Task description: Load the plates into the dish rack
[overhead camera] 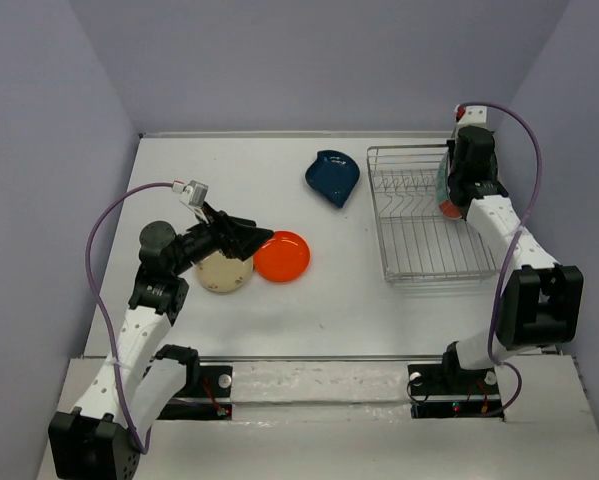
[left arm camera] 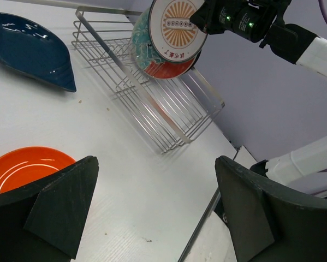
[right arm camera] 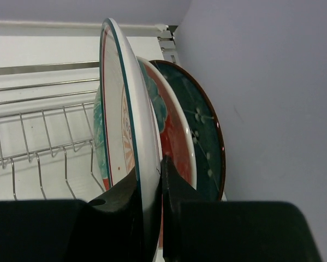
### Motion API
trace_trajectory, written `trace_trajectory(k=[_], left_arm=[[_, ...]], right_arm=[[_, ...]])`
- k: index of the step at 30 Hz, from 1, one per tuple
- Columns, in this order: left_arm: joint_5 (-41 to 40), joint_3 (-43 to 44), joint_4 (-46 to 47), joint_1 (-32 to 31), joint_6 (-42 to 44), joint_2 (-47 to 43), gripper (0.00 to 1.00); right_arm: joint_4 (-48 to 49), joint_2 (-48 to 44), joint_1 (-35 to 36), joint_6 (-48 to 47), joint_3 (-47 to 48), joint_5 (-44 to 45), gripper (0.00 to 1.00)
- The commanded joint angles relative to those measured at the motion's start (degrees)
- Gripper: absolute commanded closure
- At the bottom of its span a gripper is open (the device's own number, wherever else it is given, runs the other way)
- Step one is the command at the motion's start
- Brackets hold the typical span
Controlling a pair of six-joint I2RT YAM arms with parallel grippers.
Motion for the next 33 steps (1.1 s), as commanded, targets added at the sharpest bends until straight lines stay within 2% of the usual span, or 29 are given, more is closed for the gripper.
trace_trajectory(k=[1, 7, 19, 22, 23, 25, 29, 33], left_arm=[[2.81, 2.16, 3.0, -0.6, -0.61, -0.81, 0.01], [2.99, 1.98, 3.53, -0.69, -1.05, -1.07, 0.01], [2.81, 1.72, 3.88, -0.69, -1.49, 0.86, 0.01], [2.46, 1.54, 3.44, -0.69, -1.31, 1.74, 0.01], [2.2, 1.54, 3.18, -0.69, -1.23, 2.61, 0.01], [1.59, 1.98, 1.87, -0.69, -0.61, 4.02, 0.01], [-2.54, 3.04, -1.92, -0.6, 1.76, 6.04, 0.01], [-6.05, 3.65, -4.29, -0.42, 3.08, 8.59, 0.01]], right_arm=[[5.66, -2.56, -2.32, -0.2, 1.28, -1.74, 0.93], [4.26, -2.65, -5.22, 3.49, -1.69, -12.44, 0.93], [5.22, -1.34, -6.45, 9.29, -5.75, -18.62, 0.92], [4.17, -0.63, -6.45, 13.24, -4.61, -17.04, 0.48], [3.39, -0.72, -6.45, 16.3, -3.82, -17.39, 0.25], [0.31, -1.59, -6.45, 18.95, -0.76, -17.92, 0.12], [-6.19, -3.43, -6.45, 25.36, 6.27, -15.9, 0.1], [-8.75, -9.04, -5.85, 28.01, 7.71, -16.77, 0.08]])
